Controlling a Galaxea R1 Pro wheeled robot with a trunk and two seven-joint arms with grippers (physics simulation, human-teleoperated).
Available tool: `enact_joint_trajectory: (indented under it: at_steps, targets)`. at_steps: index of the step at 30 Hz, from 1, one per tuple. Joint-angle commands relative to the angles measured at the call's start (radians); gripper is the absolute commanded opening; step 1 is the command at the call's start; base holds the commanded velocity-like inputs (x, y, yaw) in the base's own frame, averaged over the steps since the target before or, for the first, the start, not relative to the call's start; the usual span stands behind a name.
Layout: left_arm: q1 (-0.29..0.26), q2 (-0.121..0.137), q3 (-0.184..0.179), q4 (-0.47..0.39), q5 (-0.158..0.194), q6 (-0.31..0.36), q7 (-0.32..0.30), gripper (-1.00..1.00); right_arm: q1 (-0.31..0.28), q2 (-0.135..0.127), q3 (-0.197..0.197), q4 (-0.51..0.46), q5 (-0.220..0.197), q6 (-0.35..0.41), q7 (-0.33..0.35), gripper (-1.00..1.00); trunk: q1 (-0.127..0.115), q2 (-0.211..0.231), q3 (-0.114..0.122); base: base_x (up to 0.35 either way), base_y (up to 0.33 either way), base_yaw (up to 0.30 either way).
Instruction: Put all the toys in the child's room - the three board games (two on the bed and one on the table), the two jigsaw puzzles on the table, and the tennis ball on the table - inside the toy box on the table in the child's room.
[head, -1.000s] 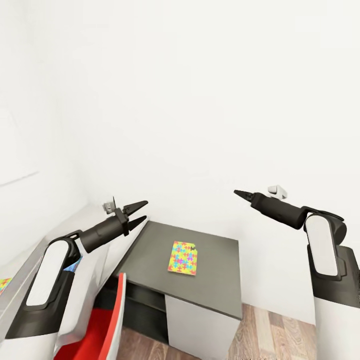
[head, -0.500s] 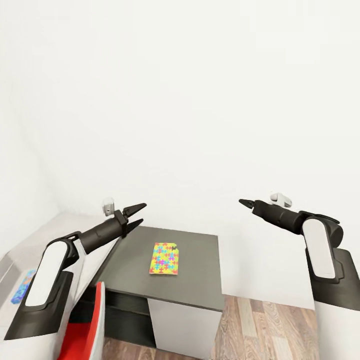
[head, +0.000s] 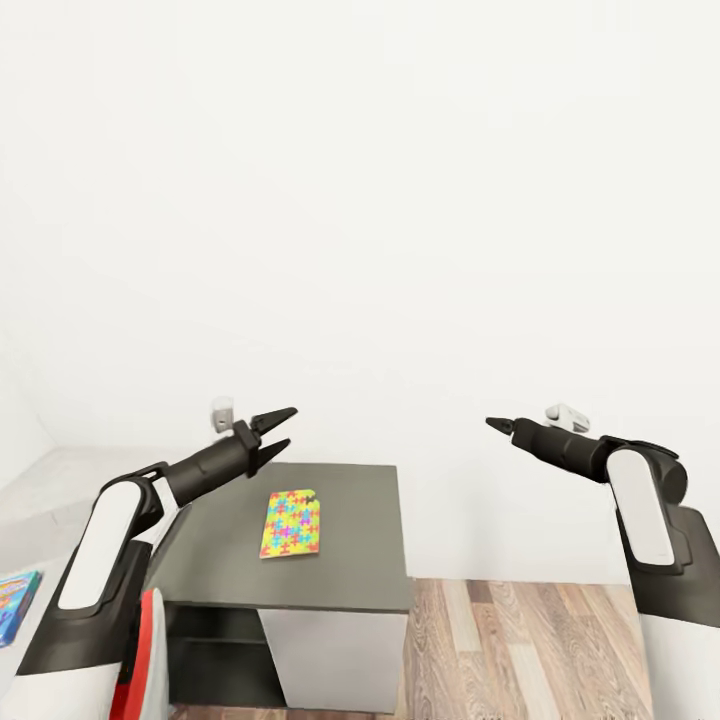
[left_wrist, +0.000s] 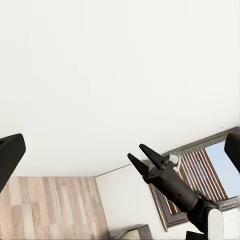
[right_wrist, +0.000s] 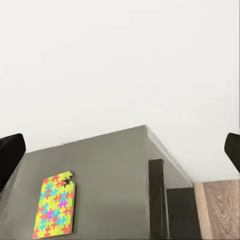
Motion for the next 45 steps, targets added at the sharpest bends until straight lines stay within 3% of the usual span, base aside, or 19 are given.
enact_joint_trajectory:
  at_steps: [1,3,11,17,20,27,34,45]
  targets:
    - [-0.002,0.0,0.001,0.002,0.006,0.004,0.006,1.0,0.0,-0.002,0.0,0.012,-0.009,0.004,-0.009,1.0,0.001,-0.002,-0.002,0.0,0.0,-0.287]
    - [-0.003,-0.002,-0.001,0.009,-0.002,0.004,0.007,1.0,0.002,-0.006,0.002,0.069,-0.008,0.004,-0.011,1.0,0.001,-0.002,-0.002,0.0,0.0,-0.287]
    - [-0.006,-0.011,-0.004,0.029,-0.026,0.004,0.007,1.0,0.005,-0.007,0.005,0.125,-0.007,0.004,-0.013,1.0,0.001,-0.002,-0.002,0.0,0.0,-0.287]
    - [-0.022,-0.024,-0.032,0.068,-0.053,0.003,0.008,1.0,0.006,-0.008,0.01,0.154,-0.004,0.004,-0.013,1.0,0.001,-0.002,-0.002,0.0,0.0,-0.287]
    - [-0.032,-0.031,-0.052,0.089,-0.089,-0.002,0.008,1.0,0.006,-0.008,0.044,0.182,0.007,0.004,-0.014,1.0,0.001,-0.002,-0.002,0.0,0.0,-0.287]
    - [-0.039,-0.042,-0.065,0.116,-0.133,-0.011,0.009,1.0,0.0,-0.006,0.12,0.257,0.028,0.004,-0.014,1.0,0.001,-0.002,-0.002,0.0,0.0,-0.287]
    - [-0.042,-0.045,-0.064,0.135,-0.152,-0.015,0.026,1.0,-0.014,0.004,0.158,0.35,0.037,0.004,-0.012,1.0,0.001,-0.002,-0.002,0.0,0.0,-0.287]
    - [-0.043,-0.041,-0.062,0.14,-0.15,-0.014,0.095,1.0,-0.017,0.006,0.168,0.374,0.04,0.004,-0.007,1.0,0.001,-0.002,-0.002,0.0,0.0,-0.287]
